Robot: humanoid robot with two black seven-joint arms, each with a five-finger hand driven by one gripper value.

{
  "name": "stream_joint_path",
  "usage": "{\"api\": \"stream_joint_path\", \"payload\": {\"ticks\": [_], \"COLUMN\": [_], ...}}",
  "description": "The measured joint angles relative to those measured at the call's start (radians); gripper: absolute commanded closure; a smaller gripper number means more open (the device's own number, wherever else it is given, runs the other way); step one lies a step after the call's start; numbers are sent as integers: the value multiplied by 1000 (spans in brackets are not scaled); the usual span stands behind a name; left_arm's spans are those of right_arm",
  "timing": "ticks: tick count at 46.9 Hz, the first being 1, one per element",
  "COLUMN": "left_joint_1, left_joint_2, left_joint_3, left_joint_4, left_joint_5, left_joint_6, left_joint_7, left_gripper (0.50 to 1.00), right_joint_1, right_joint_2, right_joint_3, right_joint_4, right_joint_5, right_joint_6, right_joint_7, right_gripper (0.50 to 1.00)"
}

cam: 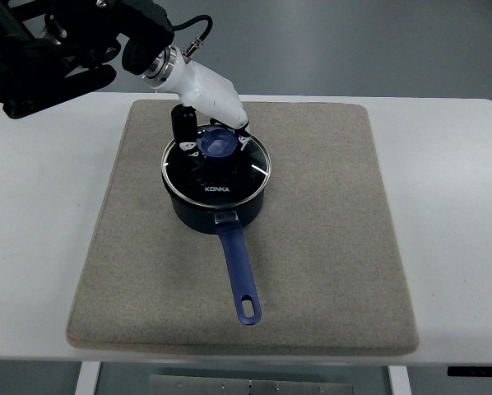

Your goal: Open pot lid and place left with left hand

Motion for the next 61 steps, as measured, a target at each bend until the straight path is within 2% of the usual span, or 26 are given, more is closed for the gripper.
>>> {"api": "stream_joint_path", "payload": {"ticks": [23,48,61], "left_joint_1": [-8,-12,-12], "left_joint_2": [0,13,54], "left_joint_3": [-17,-61,-58], "left_joint_4": [19,172,205], "left_joint_5": [-7,-35,-41], "left_joint_6": [5,6,26], "left_joint_7": [0,0,0], "left_gripper": [1000,1000,1000], "right_joint_1": [0,0,0], "right_joint_2": [0,0,0], "right_joint_3": [0,0,0], "right_joint_4": [0,0,0], "right_joint_5": [0,0,0], "right_joint_6": [0,0,0], "right_joint_7": [0,0,0], "right_gripper": [583,585,585]}}
